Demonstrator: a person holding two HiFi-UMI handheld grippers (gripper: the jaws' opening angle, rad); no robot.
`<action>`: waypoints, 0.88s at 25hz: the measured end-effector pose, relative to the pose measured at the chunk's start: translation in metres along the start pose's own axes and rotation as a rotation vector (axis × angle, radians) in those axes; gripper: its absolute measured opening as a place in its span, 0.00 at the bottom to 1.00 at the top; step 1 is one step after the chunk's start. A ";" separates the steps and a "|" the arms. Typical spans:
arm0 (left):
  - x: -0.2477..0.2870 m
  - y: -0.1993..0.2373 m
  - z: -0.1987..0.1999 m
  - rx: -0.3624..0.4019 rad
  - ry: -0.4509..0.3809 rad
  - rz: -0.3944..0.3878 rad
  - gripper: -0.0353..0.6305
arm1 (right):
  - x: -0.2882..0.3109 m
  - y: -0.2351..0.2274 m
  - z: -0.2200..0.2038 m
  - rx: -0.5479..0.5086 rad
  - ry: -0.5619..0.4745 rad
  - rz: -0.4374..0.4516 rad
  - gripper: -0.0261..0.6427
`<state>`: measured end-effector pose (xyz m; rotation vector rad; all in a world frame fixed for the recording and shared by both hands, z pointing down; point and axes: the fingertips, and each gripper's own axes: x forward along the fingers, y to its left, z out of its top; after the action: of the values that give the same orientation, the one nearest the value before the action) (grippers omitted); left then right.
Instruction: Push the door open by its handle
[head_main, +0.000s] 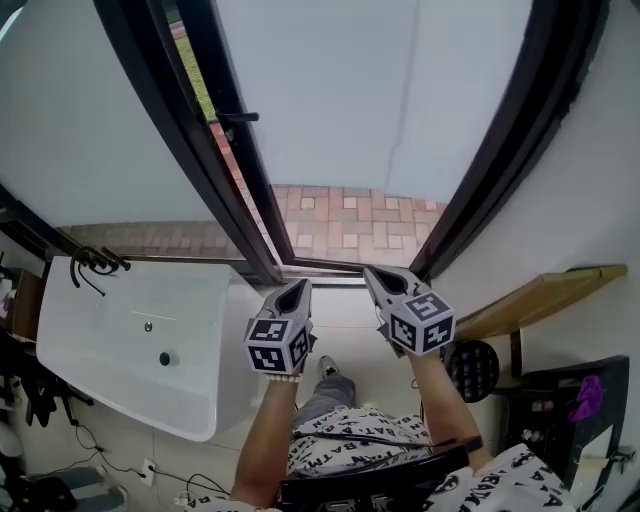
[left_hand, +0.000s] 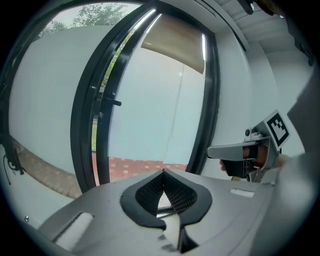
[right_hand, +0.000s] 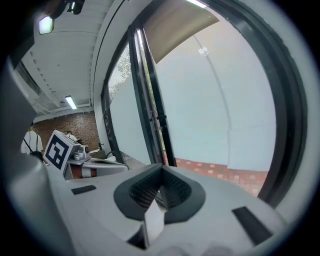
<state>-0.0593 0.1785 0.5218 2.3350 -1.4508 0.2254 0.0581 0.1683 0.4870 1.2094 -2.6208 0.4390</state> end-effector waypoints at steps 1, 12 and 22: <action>0.008 0.010 0.007 0.001 0.002 0.000 0.03 | 0.014 -0.003 0.008 -0.004 -0.003 0.004 0.04; 0.055 0.069 0.061 0.023 -0.038 -0.007 0.03 | 0.119 -0.003 0.073 -0.122 0.018 0.108 0.11; 0.073 0.105 0.084 -0.019 -0.079 0.028 0.03 | 0.271 0.013 0.205 -0.579 0.080 0.249 0.37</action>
<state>-0.1244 0.0429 0.4939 2.3334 -1.5171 0.1270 -0.1395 -0.0868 0.3808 0.6694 -2.5634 -0.2249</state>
